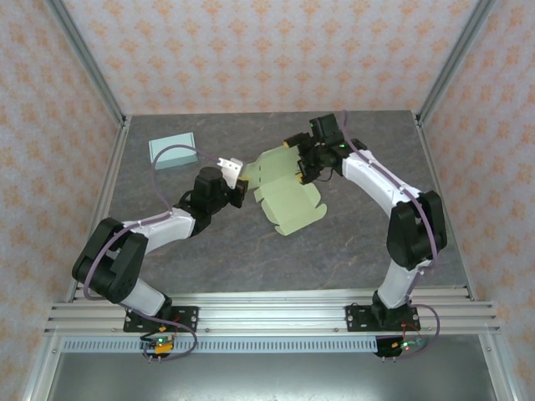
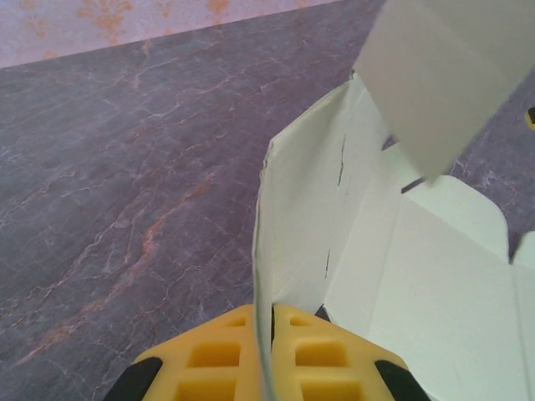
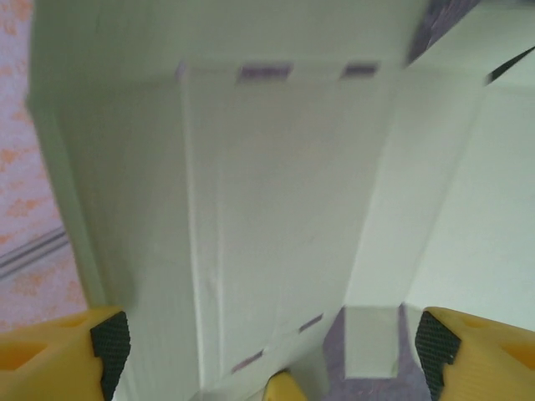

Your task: Fold the paper box

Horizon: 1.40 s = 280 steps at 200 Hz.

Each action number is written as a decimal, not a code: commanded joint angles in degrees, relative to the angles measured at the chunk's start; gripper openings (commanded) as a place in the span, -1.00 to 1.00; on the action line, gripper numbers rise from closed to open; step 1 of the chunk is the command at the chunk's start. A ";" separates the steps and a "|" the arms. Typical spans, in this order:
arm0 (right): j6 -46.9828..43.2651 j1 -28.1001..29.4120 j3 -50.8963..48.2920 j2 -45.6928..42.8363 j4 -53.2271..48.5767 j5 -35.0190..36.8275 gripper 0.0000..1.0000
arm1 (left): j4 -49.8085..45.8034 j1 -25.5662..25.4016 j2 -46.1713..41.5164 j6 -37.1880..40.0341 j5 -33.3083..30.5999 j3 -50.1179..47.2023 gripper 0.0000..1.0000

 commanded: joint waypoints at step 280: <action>2.27 -0.09 10.36 10.86 -10.45 3.79 0.33 | -12.20 0.59 10.34 -23.99 -2.19 7.98 -0.06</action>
